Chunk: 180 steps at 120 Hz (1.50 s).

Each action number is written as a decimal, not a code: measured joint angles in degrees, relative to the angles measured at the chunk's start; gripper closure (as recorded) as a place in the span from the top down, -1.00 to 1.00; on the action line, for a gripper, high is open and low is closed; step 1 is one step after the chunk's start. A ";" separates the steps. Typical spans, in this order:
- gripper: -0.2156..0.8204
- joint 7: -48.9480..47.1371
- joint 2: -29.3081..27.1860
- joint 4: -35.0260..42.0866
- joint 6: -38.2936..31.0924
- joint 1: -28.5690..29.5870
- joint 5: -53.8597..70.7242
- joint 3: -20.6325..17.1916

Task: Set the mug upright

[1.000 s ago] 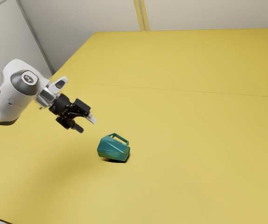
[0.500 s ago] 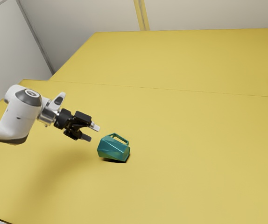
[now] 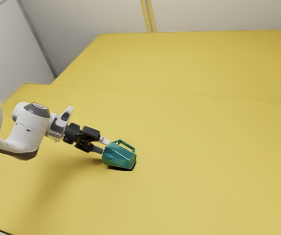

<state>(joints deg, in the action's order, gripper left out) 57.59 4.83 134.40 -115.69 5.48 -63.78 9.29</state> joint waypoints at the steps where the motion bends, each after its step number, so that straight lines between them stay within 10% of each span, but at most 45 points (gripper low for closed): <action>1: 0.54 0.17 0.06 0.00 0.02 -0.01 -0.04 -0.01; 81: 0.49 8.62 1.74 0.00 -0.01 -4.36 -2.19 -0.06; 139: -0.59 10.97 1.59 -0.06 -0.29 -4.86 -3.17 -0.06; 180: -0.88 11.53 -2.04 -0.09 -0.61 -6.41 -3.07 -0.08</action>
<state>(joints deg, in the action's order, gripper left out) 69.12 2.79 134.32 -116.30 -0.93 -66.86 9.21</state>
